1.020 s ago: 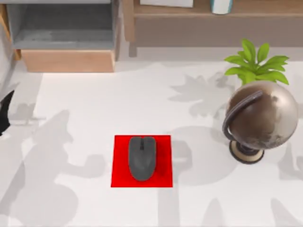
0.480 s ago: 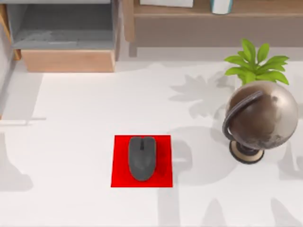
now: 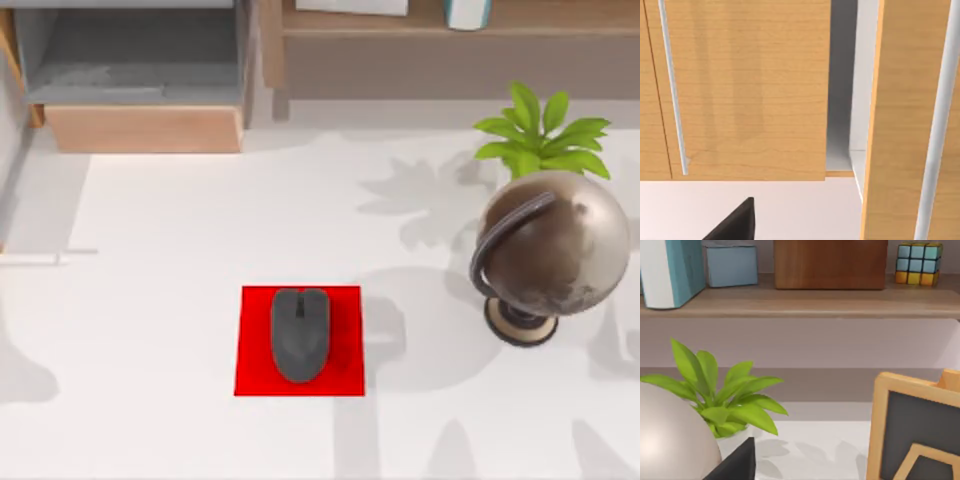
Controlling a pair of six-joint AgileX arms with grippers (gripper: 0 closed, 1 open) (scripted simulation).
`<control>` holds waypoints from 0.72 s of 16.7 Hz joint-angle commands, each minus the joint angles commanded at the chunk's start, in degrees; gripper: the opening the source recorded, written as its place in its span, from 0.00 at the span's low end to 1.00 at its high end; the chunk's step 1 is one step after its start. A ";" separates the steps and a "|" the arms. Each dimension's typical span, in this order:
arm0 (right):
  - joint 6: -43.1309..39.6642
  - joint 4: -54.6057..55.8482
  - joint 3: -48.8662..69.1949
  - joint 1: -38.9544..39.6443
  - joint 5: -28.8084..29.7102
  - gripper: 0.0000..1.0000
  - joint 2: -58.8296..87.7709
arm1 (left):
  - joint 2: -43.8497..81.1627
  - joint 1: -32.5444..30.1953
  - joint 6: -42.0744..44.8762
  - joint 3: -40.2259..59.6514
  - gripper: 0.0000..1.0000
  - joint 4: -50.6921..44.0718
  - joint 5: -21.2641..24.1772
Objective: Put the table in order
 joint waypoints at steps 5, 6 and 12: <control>0.00 0.00 0.00 0.00 0.00 1.00 0.00 | 1.79 -2.98 -0.01 4.21 1.00 -2.30 -3.13; 0.00 0.00 0.00 0.00 0.00 1.00 0.00 | 1.87 -3.12 -0.02 4.41 1.00 -2.41 -3.27; 0.00 0.00 0.00 0.00 0.00 1.00 0.00 | 1.87 -3.12 -0.02 4.41 0.77 -2.41 -3.27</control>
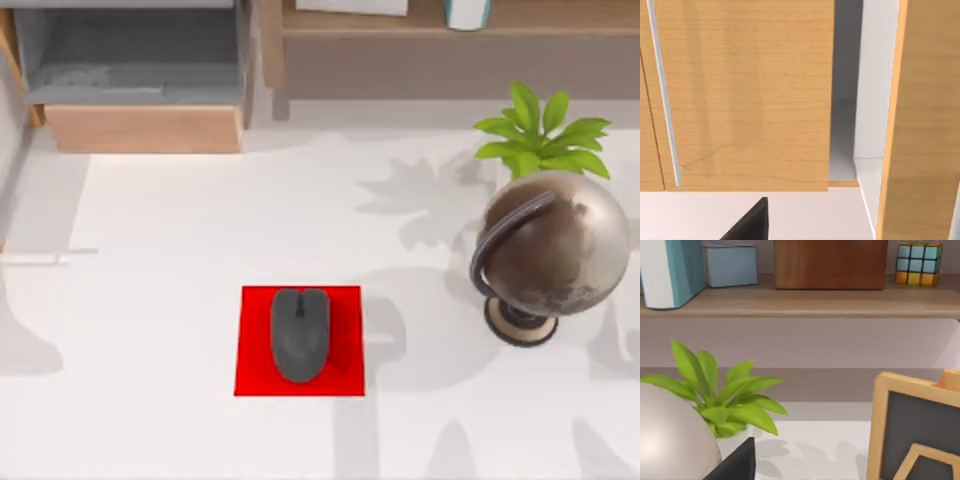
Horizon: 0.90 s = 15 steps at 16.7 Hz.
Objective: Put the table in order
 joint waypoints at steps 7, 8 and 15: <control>0.00 0.00 0.00 0.00 0.00 1.00 0.00 | 0.00 0.00 0.00 0.00 0.25 0.00 0.00; 0.00 0.00 0.00 0.00 0.00 1.00 0.00 | 0.00 0.00 0.00 0.00 0.17 0.00 0.00; 0.00 0.00 0.00 0.00 0.00 1.00 0.00 | 0.00 0.00 0.00 0.00 0.00 0.00 0.00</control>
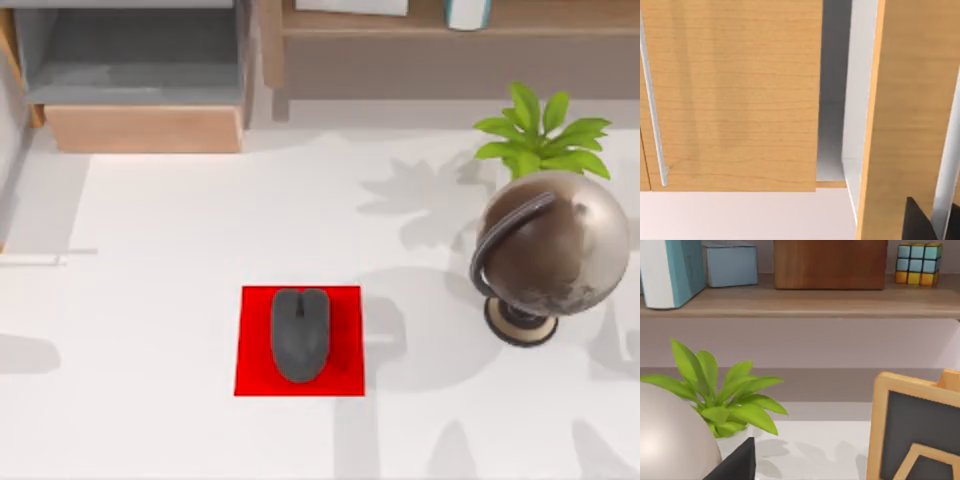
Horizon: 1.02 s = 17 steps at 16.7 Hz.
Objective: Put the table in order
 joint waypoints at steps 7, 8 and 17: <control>0.00 0.00 0.00 0.00 0.00 1.00 0.00 | 1.34 -0.85 -0.16 1.90 0.00 -1.53 -1.11; 0.00 0.00 0.00 0.00 0.00 1.00 0.00 | 1.93 -1.65 -0.19 3.30 0.00 -2.32 -1.85; 0.00 0.00 0.00 0.00 0.00 1.00 0.00 | 5.79 -6.83 -0.50 12.49 0.00 -7.60 -6.90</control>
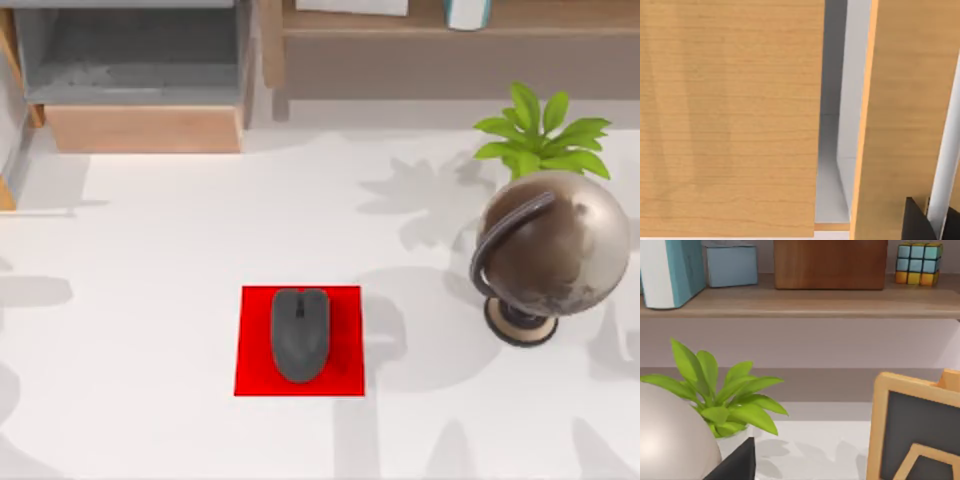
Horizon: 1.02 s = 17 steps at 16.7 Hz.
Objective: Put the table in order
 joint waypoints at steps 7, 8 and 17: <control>0.00 0.00 0.00 0.00 0.00 1.00 0.00 | 3.69 -2.61 -0.05 8.96 0.00 -4.43 -2.65; 0.00 0.00 0.00 0.00 0.00 1.00 0.00 | 4.47 -3.20 -0.07 11.07 0.00 -5.64 -3.28; 0.00 0.00 0.00 0.00 0.00 1.00 0.00 | 7.78 -5.48 -0.27 15.97 0.00 -9.56 -5.35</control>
